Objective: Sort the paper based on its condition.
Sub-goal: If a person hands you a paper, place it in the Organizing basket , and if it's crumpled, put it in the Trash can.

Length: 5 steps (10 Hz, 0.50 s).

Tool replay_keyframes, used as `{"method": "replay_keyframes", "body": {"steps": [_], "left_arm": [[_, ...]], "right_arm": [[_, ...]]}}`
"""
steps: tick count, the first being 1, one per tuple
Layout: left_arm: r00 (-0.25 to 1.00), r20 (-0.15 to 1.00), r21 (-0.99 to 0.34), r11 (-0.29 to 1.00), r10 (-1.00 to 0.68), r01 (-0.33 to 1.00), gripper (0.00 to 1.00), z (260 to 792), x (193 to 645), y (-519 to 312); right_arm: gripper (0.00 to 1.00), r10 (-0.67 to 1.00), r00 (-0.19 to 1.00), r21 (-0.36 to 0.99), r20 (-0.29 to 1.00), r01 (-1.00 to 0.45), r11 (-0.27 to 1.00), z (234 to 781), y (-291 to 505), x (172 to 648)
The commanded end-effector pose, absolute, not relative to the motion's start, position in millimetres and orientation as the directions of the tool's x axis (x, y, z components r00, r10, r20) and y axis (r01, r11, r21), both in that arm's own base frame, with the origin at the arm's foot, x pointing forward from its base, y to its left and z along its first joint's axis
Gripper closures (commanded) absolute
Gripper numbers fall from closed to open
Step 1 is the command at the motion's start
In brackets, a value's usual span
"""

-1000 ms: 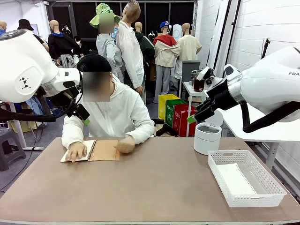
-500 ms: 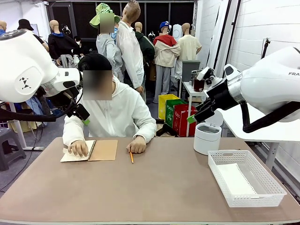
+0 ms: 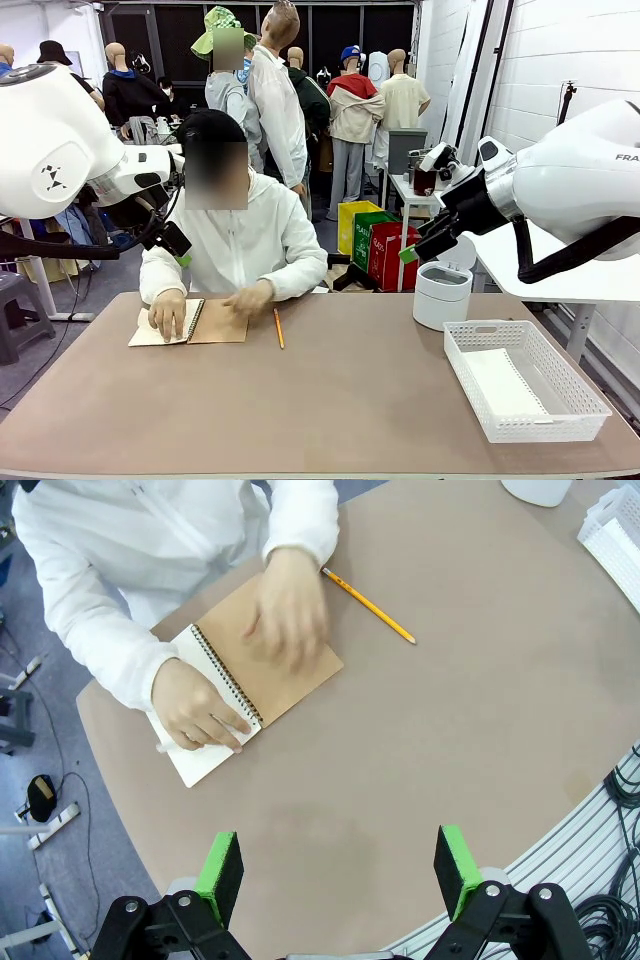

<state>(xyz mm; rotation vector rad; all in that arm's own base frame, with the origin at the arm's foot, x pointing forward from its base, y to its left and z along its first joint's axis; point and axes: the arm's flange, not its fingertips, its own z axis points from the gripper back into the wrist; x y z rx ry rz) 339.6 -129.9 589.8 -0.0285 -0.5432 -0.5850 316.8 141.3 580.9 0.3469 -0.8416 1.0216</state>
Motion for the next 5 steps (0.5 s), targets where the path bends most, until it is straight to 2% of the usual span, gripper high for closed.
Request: {"method": "replay_keyframes", "body": {"steps": [1,5], "left_arm": [[0.696,0.497,0.125,0.836,-0.519,0.534,0.0,590.3,339.7,-128.5],[0.696,0.497,0.125,0.836,-0.519,0.534,0.0,590.3,339.7,-128.5]], "right_arm": [[0.0,0.608,0.254,-0.121,0.752,-0.854,0.506,580.7,141.0,316.9],[0.0,0.608,0.254,-0.121,0.752,-0.854,0.506,580.7,141.0,316.9]]}}
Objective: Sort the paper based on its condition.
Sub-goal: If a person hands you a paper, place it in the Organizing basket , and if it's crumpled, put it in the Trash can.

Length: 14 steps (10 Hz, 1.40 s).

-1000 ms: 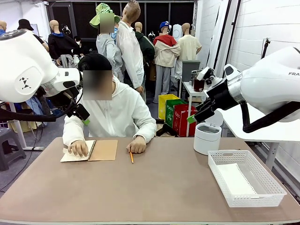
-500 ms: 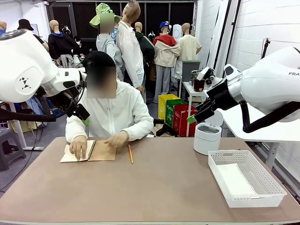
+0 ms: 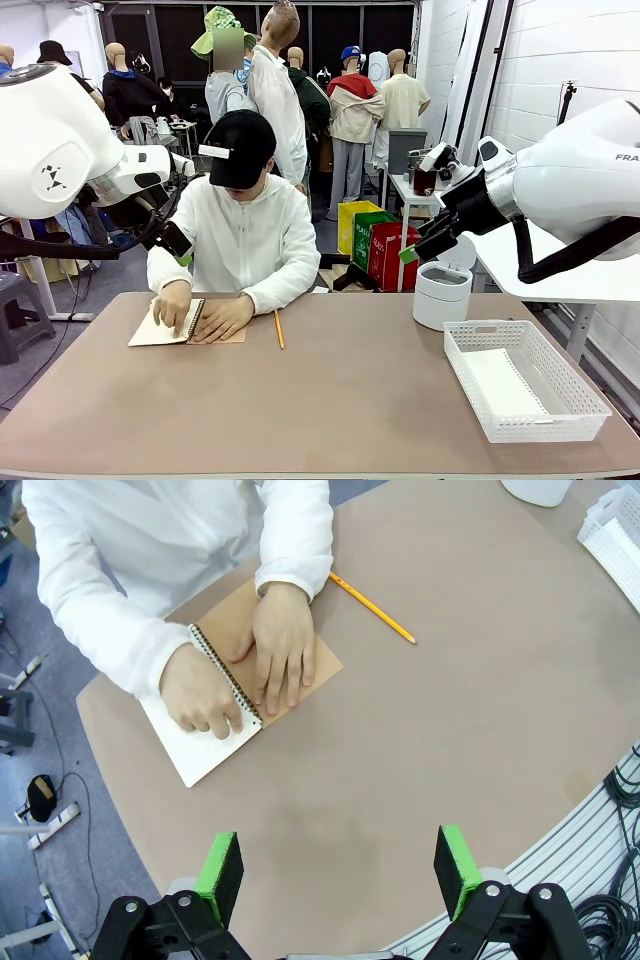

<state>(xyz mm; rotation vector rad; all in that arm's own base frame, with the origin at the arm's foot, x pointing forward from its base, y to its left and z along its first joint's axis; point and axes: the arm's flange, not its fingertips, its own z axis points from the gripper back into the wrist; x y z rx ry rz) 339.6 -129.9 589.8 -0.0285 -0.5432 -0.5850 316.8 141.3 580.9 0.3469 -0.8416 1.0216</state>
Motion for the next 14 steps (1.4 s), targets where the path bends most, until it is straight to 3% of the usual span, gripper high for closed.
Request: {"method": "replay_keyframes", "body": {"steps": [1,14], "left_arm": [[0.696,0.497,0.125,0.836,-0.519,0.534,0.0,590.3,339.7,-128.5],[0.696,0.497,0.125,0.836,-0.519,0.534,0.0,590.3,339.7,-128.5]], "right_arm": [[0.0,0.608,0.254,-0.121,0.752,-0.854,0.506,580.7,141.0,316.9],[0.0,0.608,0.254,-0.121,0.752,-0.854,0.506,580.7,141.0,316.9]]}}
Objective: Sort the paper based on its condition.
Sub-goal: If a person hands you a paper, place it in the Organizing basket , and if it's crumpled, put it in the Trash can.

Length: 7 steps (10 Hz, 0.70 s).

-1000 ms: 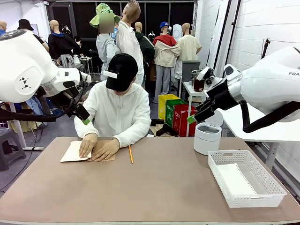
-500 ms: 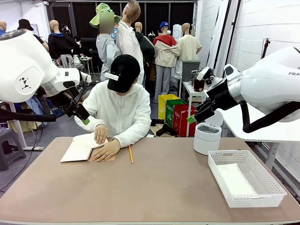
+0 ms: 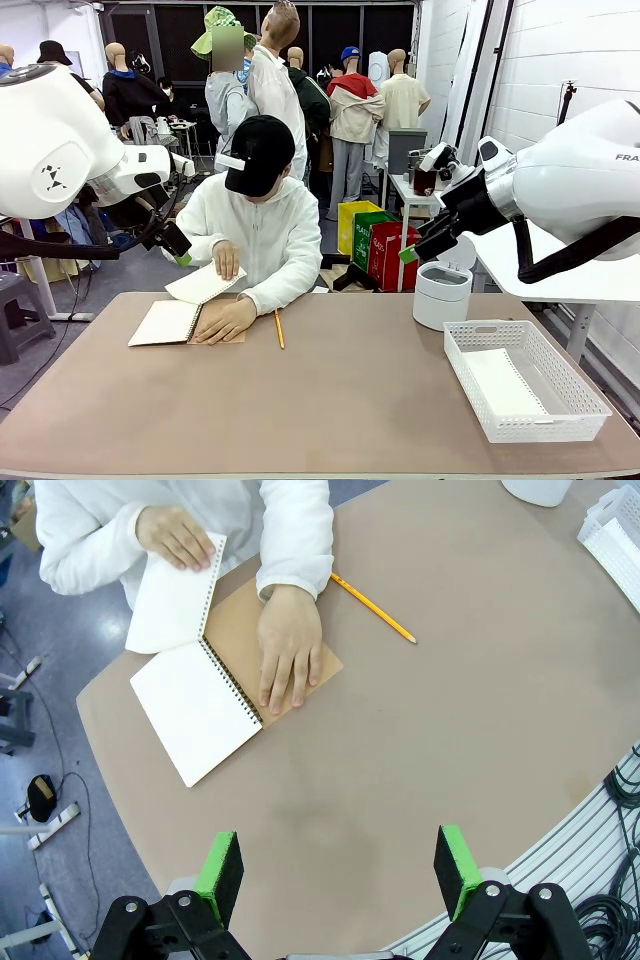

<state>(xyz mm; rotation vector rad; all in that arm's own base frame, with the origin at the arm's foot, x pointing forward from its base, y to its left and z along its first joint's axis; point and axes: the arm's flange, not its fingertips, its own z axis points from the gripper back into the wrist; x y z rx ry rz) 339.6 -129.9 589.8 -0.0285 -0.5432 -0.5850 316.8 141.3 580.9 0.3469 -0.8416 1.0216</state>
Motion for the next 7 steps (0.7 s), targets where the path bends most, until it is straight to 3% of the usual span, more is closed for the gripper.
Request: {"method": "replay_keyframes", "body": {"steps": [1,7], "left_arm": [[0.696,0.497,0.125,0.836,-0.519,0.534,0.0,590.3,339.7,-128.5],[0.696,0.497,0.125,0.836,-0.519,0.534,0.0,590.3,339.7,-128.5]], "right_arm": [[0.0,0.608,0.254,-0.121,0.752,-0.854,0.506,580.7,141.0,316.9],[0.0,0.608,0.254,-0.121,0.752,-0.854,0.506,580.7,141.0,316.9]]}}
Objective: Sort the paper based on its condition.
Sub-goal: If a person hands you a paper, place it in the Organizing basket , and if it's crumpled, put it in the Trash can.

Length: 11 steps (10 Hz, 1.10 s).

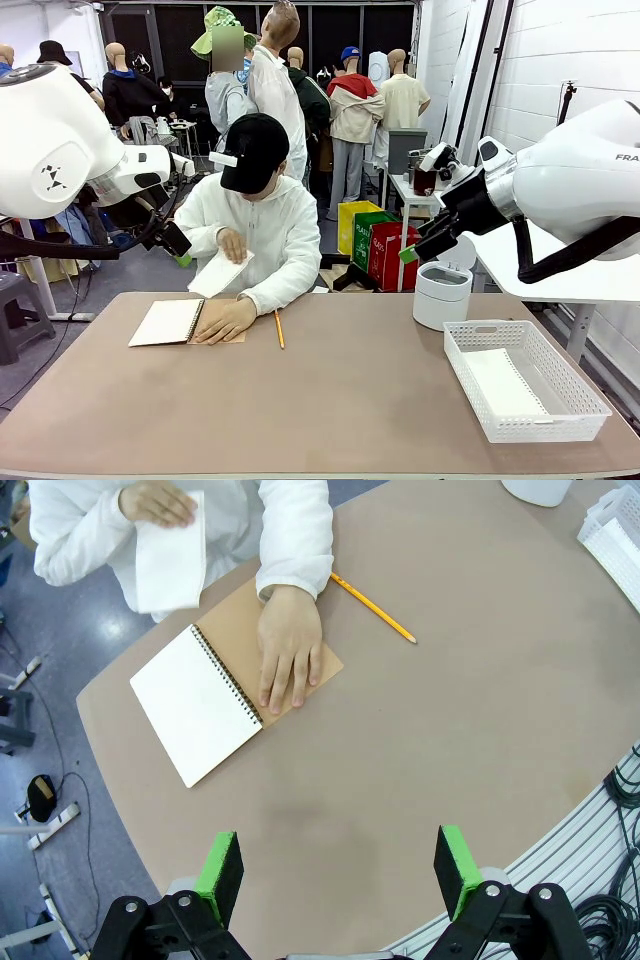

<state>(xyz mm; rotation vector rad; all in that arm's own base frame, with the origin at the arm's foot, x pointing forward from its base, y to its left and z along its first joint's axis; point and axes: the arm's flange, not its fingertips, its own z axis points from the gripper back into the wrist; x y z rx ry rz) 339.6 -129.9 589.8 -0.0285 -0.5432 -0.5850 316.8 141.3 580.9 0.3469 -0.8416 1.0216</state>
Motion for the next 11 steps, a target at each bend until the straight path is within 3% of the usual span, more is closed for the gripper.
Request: {"method": "replay_keyframes", "body": {"steps": [1,11], "left_arm": [[0.696,0.497,0.125,0.836,-0.519,0.534,0.0,590.3,339.7,-128.5],[0.696,0.497,0.125,0.836,-0.519,0.534,0.0,590.3,339.7,-128.5]], "right_arm": [[0.0,0.608,0.254,-0.121,0.752,-0.854,0.506,580.7,141.0,316.9],[0.0,0.608,0.254,-0.121,0.752,-0.854,0.506,580.7,141.0,316.9]]}}
